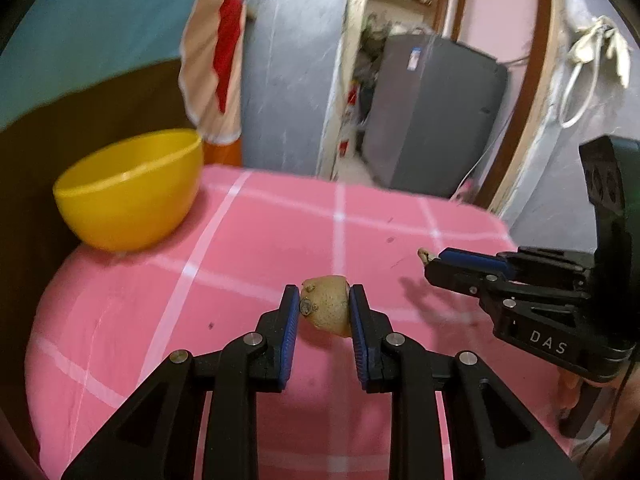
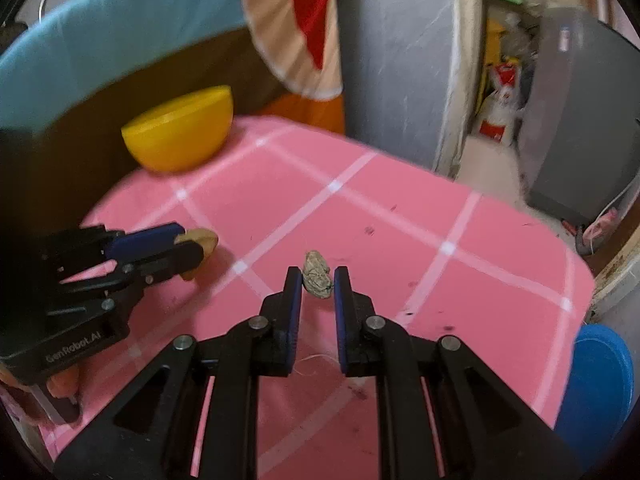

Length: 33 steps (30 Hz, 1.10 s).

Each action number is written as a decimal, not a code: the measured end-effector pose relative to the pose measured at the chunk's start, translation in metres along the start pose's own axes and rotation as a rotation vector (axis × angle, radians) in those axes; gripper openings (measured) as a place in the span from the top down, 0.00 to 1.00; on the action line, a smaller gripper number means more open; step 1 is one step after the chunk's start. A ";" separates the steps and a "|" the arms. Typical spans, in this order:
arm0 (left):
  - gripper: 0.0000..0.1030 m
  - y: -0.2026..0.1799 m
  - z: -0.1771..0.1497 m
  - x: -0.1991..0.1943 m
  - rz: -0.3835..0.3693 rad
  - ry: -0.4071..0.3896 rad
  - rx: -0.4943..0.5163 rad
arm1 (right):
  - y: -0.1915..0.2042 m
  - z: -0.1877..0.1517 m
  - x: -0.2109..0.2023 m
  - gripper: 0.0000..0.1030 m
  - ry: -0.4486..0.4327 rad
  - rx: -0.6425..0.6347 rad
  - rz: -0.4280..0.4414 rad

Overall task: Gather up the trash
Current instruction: 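Carry both shells over the blue bucket and open both grippers to drop them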

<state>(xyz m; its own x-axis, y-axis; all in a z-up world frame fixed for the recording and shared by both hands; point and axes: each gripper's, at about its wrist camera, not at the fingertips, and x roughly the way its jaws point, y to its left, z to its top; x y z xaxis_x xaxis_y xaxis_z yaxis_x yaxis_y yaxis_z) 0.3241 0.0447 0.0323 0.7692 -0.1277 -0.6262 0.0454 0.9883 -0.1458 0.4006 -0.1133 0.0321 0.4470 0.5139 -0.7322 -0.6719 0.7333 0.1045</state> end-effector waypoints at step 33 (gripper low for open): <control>0.79 -0.161 0.038 -0.072 -0.230 -0.485 0.159 | -0.054 -0.069 -0.224 0.45 -0.729 0.136 -0.462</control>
<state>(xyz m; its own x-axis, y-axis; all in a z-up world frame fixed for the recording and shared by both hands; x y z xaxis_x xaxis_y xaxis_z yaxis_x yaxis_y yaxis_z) 0.2856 -0.1016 0.1301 0.9315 -0.3252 -0.1627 0.3131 0.9449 -0.0960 0.2960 -0.2991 0.1440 0.9548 0.2750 -0.1130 -0.2749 0.9613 0.0172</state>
